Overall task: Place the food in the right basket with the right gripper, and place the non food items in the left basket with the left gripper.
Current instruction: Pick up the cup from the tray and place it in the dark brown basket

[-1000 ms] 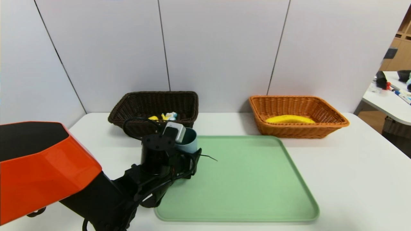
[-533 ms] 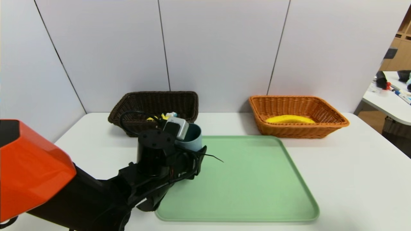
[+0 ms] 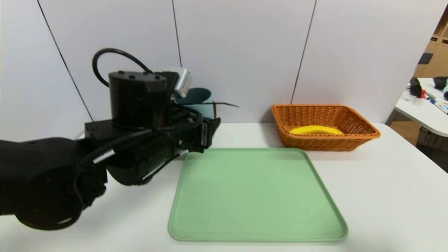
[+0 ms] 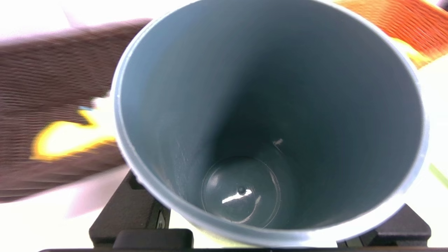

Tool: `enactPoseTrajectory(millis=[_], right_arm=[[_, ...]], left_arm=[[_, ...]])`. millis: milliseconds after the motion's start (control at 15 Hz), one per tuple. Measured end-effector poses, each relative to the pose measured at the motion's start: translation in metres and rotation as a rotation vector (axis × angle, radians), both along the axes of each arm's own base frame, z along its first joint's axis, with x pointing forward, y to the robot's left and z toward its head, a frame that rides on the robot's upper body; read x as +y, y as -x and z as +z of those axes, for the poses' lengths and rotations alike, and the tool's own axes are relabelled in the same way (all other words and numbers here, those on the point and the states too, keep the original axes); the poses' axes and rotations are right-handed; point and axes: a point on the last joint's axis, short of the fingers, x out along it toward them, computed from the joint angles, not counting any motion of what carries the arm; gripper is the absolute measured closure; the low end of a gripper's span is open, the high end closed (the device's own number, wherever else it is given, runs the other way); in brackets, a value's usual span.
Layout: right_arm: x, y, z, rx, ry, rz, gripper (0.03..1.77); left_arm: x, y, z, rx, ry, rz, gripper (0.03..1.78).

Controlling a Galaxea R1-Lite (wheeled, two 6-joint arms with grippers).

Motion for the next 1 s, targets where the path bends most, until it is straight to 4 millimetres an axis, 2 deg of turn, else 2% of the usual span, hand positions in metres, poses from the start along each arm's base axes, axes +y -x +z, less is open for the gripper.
enactPoseTrajectory(millis=[200, 400, 733, 1000], right_arm=[[0.0, 0.001, -0.001, 0.0, -0.001, 0.0, 0.1], [0.0, 0.001, -0.001, 0.0, -0.001, 0.001, 0.1], [0.0, 0.001, -0.003, 0.008, 0.0, 0.002, 0.1], [0.0, 0.001, -0.006, 0.016, -0.002, 0.011, 0.1]], left_arm=[[0.024, -0.024, 0.031, 0.01, 0.032, 0.114, 0.64], [0.035, -0.05, 0.043, 0.052, 0.081, 0.2, 0.64], [0.038, -0.087, 0.022, 0.173, 0.152, 0.294, 0.64], [0.043, -0.112, 0.02, 0.262, 0.278, 0.38, 0.64]])
